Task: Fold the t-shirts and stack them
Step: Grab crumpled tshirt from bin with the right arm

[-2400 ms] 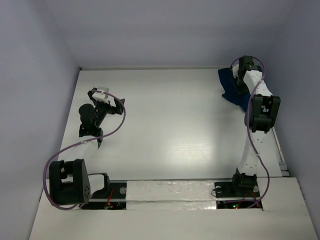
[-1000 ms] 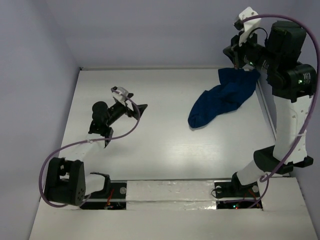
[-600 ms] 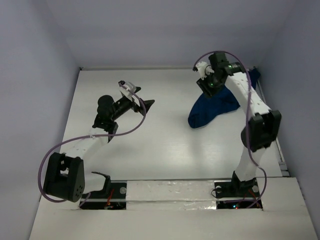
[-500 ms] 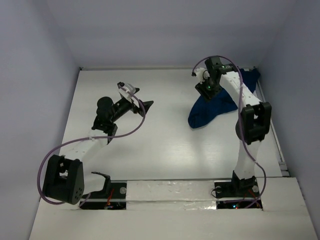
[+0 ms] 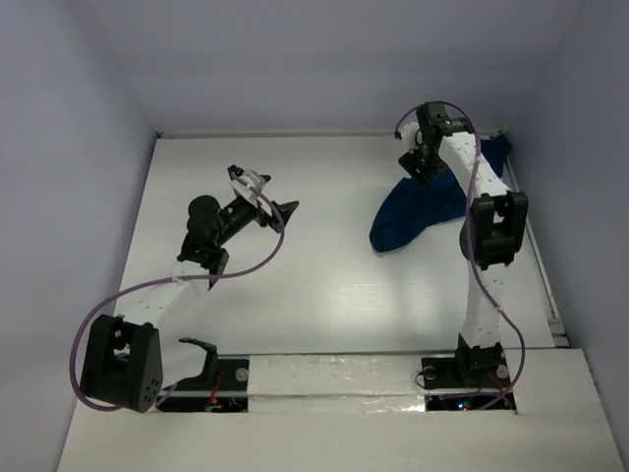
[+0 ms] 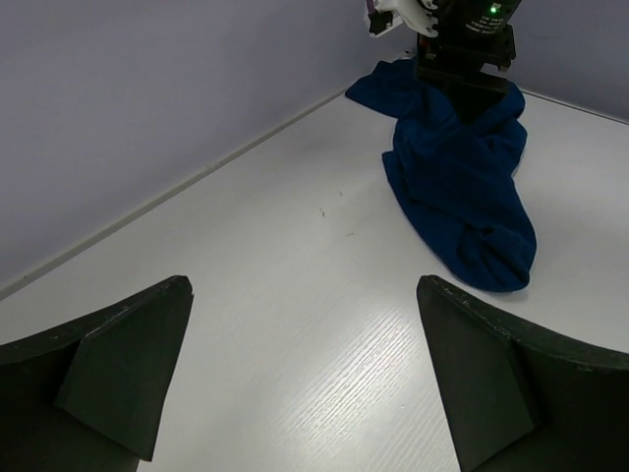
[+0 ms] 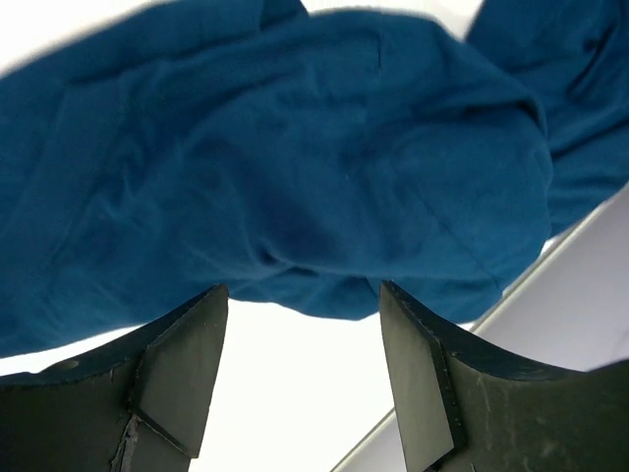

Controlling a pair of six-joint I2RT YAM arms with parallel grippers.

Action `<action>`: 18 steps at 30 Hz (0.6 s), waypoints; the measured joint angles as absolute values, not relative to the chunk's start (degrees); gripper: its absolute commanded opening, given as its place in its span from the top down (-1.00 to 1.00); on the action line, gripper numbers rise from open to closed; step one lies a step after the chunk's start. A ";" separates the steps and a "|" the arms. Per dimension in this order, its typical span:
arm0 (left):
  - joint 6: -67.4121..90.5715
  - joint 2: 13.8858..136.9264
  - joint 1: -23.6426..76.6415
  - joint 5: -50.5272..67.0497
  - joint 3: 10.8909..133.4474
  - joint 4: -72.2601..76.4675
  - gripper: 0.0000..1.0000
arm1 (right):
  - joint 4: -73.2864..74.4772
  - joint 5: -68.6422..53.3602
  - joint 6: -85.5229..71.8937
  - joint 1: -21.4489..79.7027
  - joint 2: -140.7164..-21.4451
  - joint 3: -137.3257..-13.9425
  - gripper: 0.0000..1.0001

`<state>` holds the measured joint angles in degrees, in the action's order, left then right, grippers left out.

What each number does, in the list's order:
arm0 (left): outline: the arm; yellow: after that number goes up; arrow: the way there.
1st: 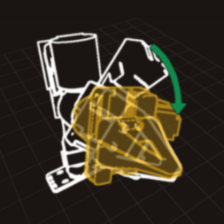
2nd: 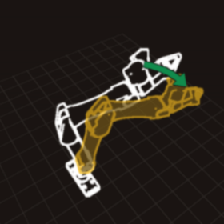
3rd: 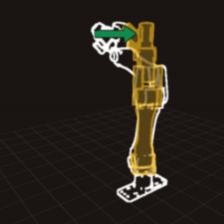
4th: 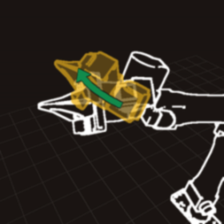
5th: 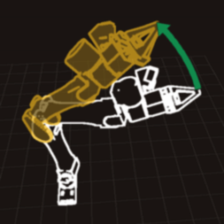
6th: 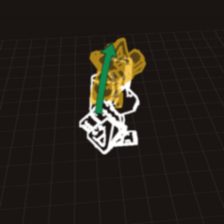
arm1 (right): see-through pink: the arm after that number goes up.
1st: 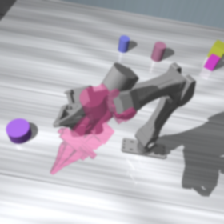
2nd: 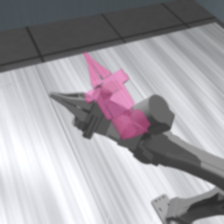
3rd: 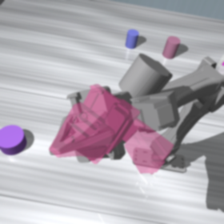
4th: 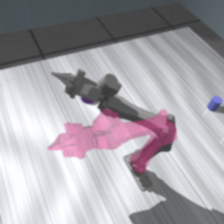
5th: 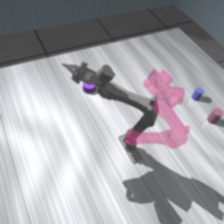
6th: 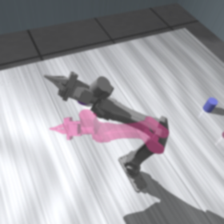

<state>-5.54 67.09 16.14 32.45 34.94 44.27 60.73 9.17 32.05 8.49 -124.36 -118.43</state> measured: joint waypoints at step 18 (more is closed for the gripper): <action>-5.93 67.51 16.14 31.40 34.94 43.86 -0.98 | 66.92 4.49 35.20 8.21 -133.64 -122.98 0.83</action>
